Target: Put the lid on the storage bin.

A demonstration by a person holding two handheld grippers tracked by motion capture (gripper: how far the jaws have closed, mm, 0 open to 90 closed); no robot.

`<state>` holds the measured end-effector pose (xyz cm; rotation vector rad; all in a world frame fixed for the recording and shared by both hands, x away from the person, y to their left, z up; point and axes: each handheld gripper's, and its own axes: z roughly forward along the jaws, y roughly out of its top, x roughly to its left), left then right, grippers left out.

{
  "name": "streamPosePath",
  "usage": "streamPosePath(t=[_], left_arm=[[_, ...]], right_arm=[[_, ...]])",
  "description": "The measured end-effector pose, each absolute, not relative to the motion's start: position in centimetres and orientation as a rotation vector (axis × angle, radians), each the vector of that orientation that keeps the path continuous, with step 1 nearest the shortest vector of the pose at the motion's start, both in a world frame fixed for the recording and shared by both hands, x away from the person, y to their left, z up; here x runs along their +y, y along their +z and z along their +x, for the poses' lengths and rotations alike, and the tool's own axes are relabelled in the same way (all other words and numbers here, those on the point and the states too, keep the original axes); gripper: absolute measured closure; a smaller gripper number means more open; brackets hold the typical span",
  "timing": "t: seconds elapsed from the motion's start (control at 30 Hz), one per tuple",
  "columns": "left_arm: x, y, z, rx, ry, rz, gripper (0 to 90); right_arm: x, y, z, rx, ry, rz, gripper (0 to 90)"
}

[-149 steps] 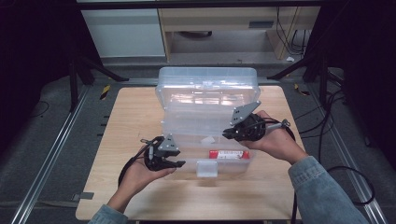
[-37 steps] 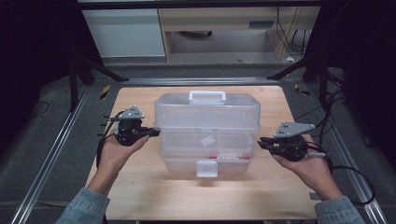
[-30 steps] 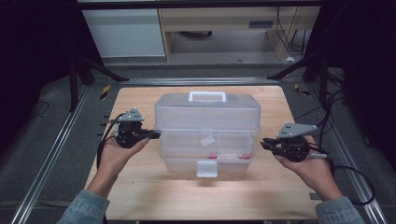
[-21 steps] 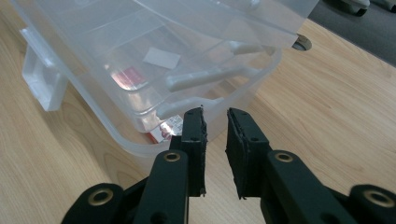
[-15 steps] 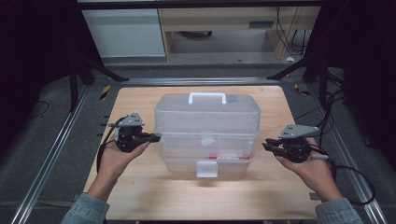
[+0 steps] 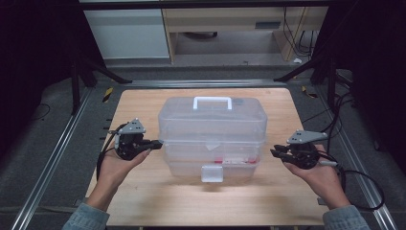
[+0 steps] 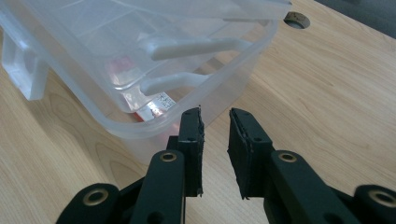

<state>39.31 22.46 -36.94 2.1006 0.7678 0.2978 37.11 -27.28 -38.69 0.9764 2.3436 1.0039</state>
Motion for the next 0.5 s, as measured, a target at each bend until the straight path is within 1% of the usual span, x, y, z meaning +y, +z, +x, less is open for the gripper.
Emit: streamPosePath(t=[0.23,0.5], left_arm=[[22.66,-36.95,38.80,0.764,0.290,2.096,89.7],[22.74,-37.87,38.44,0.773,0.284,2.110,89.7]], right_arm=[[-27.52,-39.27,37.11,2.347,0.998,0.994,74.5],[-27.60,-39.76,36.95,2.352,0.999,1.002,73.5]])
